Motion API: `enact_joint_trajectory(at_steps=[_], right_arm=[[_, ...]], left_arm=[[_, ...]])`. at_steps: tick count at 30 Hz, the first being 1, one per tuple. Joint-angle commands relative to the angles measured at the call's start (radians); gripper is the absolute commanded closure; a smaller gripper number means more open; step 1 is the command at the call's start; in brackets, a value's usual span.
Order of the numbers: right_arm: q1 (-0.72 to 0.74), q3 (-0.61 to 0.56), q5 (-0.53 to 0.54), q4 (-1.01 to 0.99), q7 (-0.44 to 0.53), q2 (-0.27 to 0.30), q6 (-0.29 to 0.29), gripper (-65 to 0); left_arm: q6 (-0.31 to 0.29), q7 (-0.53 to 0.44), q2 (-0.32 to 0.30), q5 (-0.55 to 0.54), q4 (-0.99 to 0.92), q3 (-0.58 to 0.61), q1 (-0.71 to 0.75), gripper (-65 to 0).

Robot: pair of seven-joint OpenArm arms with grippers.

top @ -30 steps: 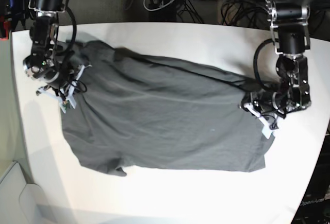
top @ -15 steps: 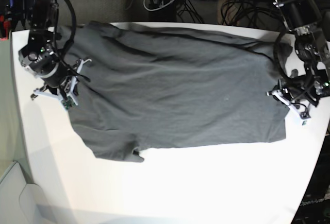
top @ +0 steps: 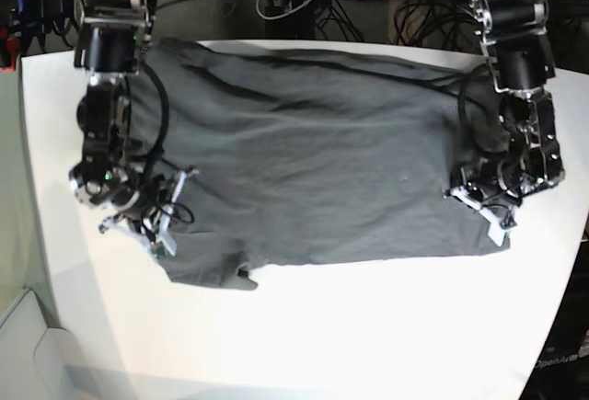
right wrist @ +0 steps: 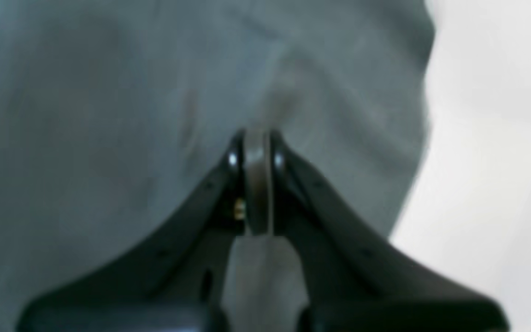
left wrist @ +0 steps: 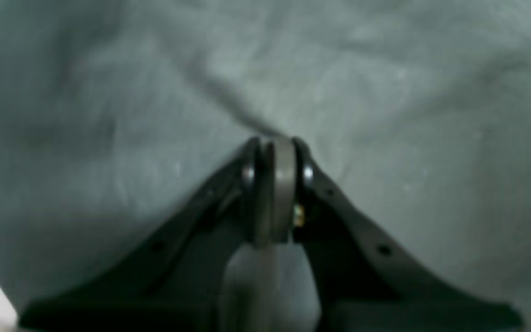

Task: Layout the t-shirt on the table in an organized manner, then fold the t-shirt properly
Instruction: 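Grasp the shirt hem corners with both grippers and pull them apart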

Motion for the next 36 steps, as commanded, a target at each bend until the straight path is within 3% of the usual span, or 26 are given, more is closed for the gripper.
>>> enact_joint_trajectory(at_steps=[1, 5, 8, 13, 17, 23, 26, 30, 36], right_arm=[[0.070, 0.002, 0.011, -0.016, 0.022, 0.010, -0.004, 0.0], [0.209, 0.002, 0.009, -0.154, 0.030, 0.047, -0.004, 0.0], [0.307, -0.001, 0.009, -0.340, 0.102, 0.055, -0.004, 0.0], [0.331, -0.001, 0.011, -0.543, 0.197, 0.076, -0.004, 0.0], [0.250, -0.015, 0.011, -0.506, 0.172, 0.061, -0.004, 0.0], [0.047, -0.239, 0.011, -0.220, 0.094, 0.067, -0.004, 0.0], [-0.035, -0.331, 0.011, -0.044, 0.059, 0.107, -0.004, 0.0], [-0.045, -0.337, 0.011, 0.044, 0.005, 0.112, -0.004, 0.0], [0.006, -0.337, 0.009, -0.030, 0.008, 0.127, -0.004, 0.0]], left_arm=[[-0.001, -0.011, -0.009, -0.010, -0.002, 0.006, -0.009, -5.0], [-0.001, -0.011, -0.011, -0.006, -0.016, 0.013, -0.001, -5.0], [-0.001, -0.006, -0.020, -0.006, -0.015, 0.013, 0.000, -5.0], [-0.001, -0.011, -0.038, -0.007, -0.015, 0.013, 0.019, -5.0], [-0.004, -0.005, -0.041, -0.007, -0.013, 0.013, 0.019, -5.0], [-0.006, -0.005, -0.041, -0.007, -0.013, 0.013, 0.019, -5.0], [-0.004, -0.005, -0.041, -0.007, -0.013, 0.013, 0.019, -5.0], [-0.004, -0.006, -0.041, -0.007, -0.013, 0.013, 0.019, -5.0], [-0.004, -0.011, -0.041, -0.007, -0.013, 0.013, 0.019, -5.0]])
